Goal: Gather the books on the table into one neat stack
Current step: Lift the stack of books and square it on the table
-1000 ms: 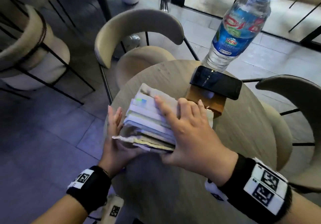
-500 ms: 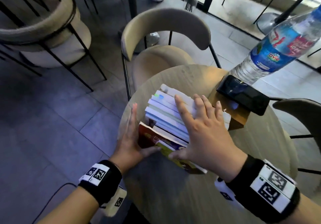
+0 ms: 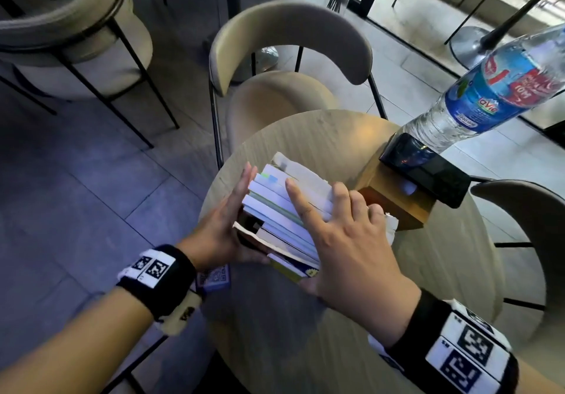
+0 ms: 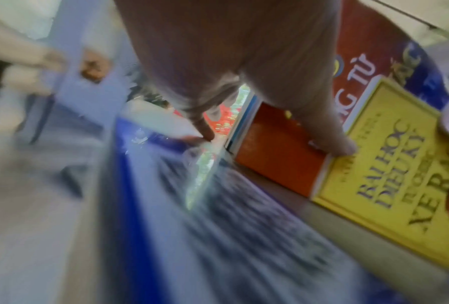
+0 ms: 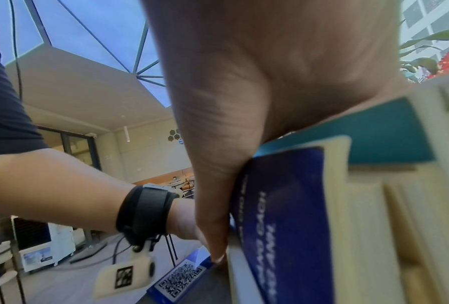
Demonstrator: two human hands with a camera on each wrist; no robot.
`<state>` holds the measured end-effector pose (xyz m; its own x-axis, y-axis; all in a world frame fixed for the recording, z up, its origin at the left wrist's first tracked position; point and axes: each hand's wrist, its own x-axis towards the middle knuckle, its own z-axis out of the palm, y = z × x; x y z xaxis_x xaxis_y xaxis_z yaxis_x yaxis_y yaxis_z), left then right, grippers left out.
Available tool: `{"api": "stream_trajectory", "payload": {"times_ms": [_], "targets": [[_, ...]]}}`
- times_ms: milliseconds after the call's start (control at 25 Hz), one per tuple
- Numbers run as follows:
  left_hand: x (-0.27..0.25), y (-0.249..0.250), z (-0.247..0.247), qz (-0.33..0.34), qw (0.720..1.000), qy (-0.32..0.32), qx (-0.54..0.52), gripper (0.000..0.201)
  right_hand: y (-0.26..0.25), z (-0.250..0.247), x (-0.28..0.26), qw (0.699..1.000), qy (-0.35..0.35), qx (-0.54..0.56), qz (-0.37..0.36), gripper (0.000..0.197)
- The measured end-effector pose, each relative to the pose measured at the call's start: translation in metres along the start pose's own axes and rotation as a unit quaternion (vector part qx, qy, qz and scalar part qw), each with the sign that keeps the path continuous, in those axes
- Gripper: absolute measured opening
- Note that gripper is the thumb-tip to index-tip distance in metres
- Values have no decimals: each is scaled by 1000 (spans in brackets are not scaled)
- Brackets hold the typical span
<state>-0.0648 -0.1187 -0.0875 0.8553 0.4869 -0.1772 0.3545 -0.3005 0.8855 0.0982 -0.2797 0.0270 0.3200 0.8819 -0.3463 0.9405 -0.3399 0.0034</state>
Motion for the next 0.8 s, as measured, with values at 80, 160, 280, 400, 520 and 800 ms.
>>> {"api": "stream_trajectory", "payload": {"times_ms": [80, 160, 280, 400, 520, 800], "targets": [[14, 0, -11, 23, 998, -42, 29, 159, 2, 3, 1, 1000, 24, -10, 2, 140], [20, -1, -14, 28, 997, -68, 31, 159, 1, 5, 1, 999, 34, -14, 7, 139], [23, -2, -13, 29, 997, -75, 18, 159, 3, 6, 1, 999, 33, -12, 8, 136], [28, -2, -12, 50, 995, -80, 13, 160, 4, 4, 3, 1000, 24, -18, 8, 135], [33, -8, -12, 43, 994, -95, 21, 159, 6, 3, 4, 1000, 20, -19, 7, 136], [44, -25, -10, 71, 991, -97, 57, 158, 12, 5, 5, 999, 31, -20, 8, 133]]}}
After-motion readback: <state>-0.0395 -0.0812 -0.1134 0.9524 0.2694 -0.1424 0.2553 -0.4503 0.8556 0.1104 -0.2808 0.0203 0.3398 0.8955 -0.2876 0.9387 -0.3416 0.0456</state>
